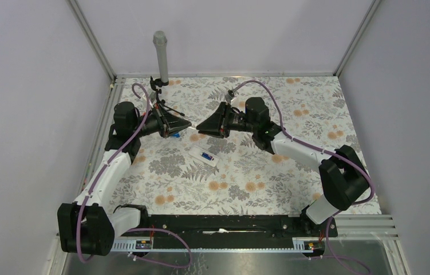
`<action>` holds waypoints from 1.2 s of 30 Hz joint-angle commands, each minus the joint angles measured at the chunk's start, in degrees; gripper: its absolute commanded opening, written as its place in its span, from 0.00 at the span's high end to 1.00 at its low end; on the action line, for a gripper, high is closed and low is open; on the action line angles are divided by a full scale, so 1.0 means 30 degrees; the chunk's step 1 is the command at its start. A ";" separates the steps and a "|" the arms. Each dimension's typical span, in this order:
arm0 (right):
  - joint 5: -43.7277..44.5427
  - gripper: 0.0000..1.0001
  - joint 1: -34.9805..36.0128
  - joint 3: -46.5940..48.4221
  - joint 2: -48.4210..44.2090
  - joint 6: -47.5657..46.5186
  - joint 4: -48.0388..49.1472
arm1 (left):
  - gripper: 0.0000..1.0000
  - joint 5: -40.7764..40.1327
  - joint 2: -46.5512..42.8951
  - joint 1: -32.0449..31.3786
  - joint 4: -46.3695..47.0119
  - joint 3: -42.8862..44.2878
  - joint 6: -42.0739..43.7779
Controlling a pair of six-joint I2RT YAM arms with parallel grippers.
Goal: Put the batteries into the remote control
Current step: Adjust the battery cover, then load the battery into the remote control.
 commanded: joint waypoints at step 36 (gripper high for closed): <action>0.6479 0.98 0.0742 -0.6150 -0.2330 0.0228 -0.0129 | 0.01 -0.5049 0.0014 0.0103 -0.4757 -0.2154 0.4535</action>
